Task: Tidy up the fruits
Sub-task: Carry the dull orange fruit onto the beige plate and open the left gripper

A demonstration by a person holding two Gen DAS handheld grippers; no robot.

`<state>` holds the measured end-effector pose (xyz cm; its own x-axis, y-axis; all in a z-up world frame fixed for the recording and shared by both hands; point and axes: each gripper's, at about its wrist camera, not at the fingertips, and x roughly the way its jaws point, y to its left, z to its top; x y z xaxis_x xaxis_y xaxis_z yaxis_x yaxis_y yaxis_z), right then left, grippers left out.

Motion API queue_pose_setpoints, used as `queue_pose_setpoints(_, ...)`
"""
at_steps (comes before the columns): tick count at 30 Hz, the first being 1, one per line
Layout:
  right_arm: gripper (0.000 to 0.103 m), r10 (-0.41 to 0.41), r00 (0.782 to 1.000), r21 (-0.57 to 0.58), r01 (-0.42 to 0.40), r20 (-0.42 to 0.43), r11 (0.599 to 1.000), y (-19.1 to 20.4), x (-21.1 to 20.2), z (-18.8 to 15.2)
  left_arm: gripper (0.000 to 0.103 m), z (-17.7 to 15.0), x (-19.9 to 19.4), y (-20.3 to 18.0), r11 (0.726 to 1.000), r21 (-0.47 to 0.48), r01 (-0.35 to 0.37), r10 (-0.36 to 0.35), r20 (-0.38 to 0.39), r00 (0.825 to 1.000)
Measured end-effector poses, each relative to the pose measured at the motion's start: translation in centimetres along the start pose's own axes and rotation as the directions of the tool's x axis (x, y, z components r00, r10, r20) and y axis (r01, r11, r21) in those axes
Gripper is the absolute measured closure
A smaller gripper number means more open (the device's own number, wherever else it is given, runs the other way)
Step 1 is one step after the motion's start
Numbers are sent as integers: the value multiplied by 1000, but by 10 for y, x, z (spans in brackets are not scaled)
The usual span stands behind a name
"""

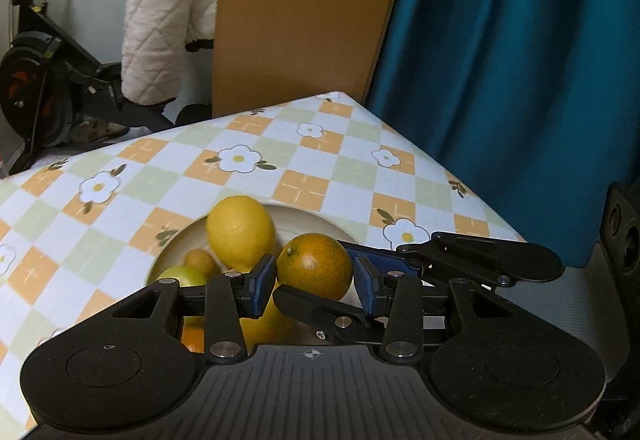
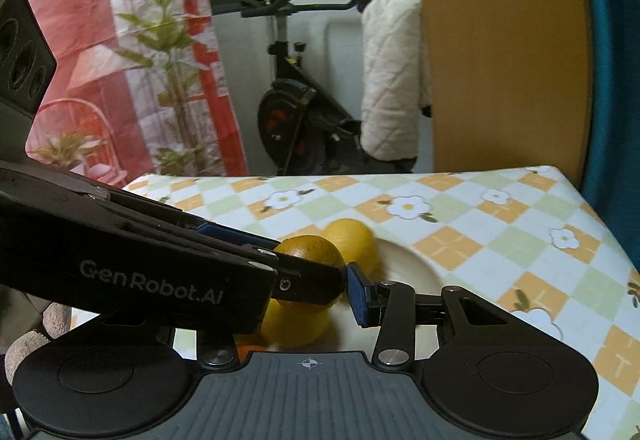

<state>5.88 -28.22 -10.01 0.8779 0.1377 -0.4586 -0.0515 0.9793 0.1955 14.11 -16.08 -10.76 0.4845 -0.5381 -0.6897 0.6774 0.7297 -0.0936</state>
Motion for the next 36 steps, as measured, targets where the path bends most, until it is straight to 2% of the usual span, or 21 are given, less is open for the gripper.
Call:
queue_pose_setpoints(9, 64, -12, 999, 27, 13, -37, 1000, -31, 28, -7, 58, 8, 39, -2, 1000, 13, -16, 17, -74, 997)
queue_pose_setpoints(14, 64, -8, 998, 20, 9, -58, 1000, -36, 40, -10, 58, 10, 50, 2, 1000, 10, -27, 28, -97, 995)
queue_pose_setpoints(24, 64, -21, 998, -60, 18, -65, 998, -31, 49, -8, 58, 14, 58, 3, 999, 11, -50, 51, -99, 994)
queue_pose_setpoints(36, 64, -32, 997, -82, 26, -72, 996, -28, 50, -7, 58, 13, 58, 3, 998, 10, -56, 57, -99, 993)
